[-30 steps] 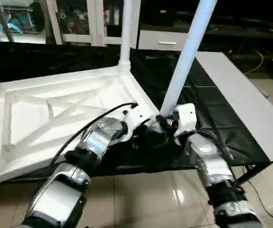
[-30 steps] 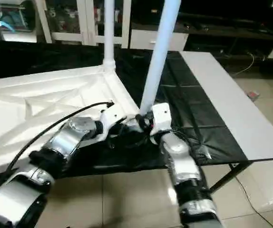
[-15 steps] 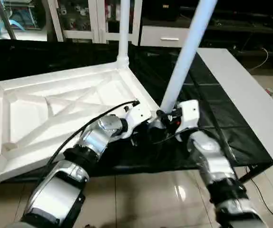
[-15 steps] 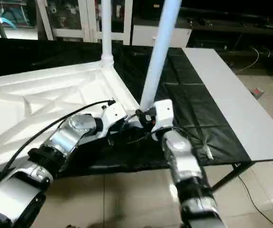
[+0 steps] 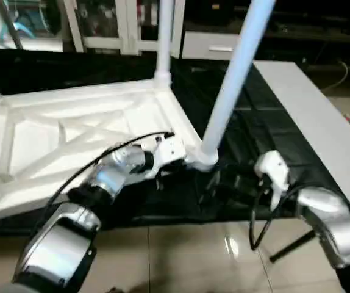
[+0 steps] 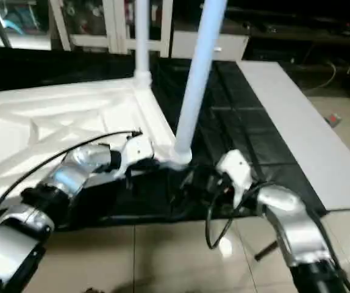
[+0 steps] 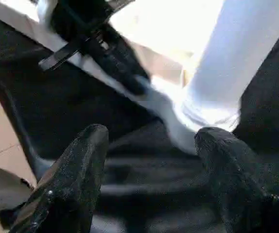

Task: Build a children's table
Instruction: Rotate leg to tighten

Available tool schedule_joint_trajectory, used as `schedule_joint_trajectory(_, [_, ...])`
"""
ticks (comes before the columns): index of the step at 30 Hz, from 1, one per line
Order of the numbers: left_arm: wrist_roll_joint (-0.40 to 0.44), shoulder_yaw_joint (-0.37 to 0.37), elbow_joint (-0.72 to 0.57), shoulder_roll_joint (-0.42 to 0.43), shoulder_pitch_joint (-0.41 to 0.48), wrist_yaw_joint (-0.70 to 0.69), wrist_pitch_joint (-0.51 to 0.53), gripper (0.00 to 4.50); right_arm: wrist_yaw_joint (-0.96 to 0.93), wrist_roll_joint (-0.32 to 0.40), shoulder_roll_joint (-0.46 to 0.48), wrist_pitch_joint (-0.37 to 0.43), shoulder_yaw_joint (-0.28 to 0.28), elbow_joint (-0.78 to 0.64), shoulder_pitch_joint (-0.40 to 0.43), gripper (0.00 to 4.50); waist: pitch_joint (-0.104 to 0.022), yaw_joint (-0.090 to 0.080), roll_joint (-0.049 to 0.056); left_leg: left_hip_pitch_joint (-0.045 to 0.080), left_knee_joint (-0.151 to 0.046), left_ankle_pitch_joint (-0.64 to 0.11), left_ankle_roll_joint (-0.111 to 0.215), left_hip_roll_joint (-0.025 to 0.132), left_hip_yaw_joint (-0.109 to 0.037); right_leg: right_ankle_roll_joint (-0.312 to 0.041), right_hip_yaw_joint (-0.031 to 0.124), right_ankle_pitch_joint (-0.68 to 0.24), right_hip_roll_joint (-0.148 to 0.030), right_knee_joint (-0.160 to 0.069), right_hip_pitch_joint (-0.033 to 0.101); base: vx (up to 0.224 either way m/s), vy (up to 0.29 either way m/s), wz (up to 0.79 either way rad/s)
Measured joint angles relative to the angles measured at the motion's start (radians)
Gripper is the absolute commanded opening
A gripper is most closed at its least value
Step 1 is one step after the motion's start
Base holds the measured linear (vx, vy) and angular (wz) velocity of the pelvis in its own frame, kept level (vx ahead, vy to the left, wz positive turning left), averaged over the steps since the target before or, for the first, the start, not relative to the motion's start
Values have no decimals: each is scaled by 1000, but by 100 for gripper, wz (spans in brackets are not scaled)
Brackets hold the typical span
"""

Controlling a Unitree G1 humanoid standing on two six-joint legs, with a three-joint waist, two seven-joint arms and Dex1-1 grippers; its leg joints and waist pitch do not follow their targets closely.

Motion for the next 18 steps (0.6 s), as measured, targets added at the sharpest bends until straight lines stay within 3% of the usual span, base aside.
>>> schedule_joint_trajectory(3, [-1,-19,-15,6,11,-32,-37,0,-30,4,6,0,-20,-1,0,309,0,20,0,0,1,-1,1,0,1,0,0,0,0,-2,1,0,0,0])
schedule_joint_trajectory(8, [10,-26,-12,10,16,-21,-82,0,-32,22,10,2,-20,-4,0,309,0,22,0,1,1,-1,1,0,1,-1,1,1,-1,-3,4,0,0,0])
schedule_joint_trajectory(10, [-2,-7,-38,8,28,-17,-44,0,-33,22,23,10,-20,-10,0,309,-1,20,2,1,1,-1,1,0,1,-1,1,1,-1,-2,4,0,0,0])
schedule_joint_trajectory(11, [-9,2,-54,8,37,-19,-20,46,-33,22,28,11,-19,-14,0,316,-1,19,3,1,1,-1,1,0,1,-1,1,1,-1,-2,4,0,0,0])
schedule_joint_trajectory(15, [-90,69,-153,9,114,-19,58,71,-49,26,31,12,-21,-30,3,316,1,16,4,0,2,0,1,1,1,-1,0,2,0,-1,2,0,0,0])
schedule_joint_trajectory(16, [-113,82,-191,12,136,-20,80,94,-55,29,37,12,-22,-34,2,316,1,17,3,-1,2,0,1,2,2,-1,-1,2,0,-2,1,0,0,0])
schedule_joint_trajectory(18, [-140,93,-224,23,155,-28,99,94,-61,35,44,12,-22,-36,1,316,1,17,3,-2,2,0,1,2,2,-1,-1,1,0,-2,0,0,0,0])
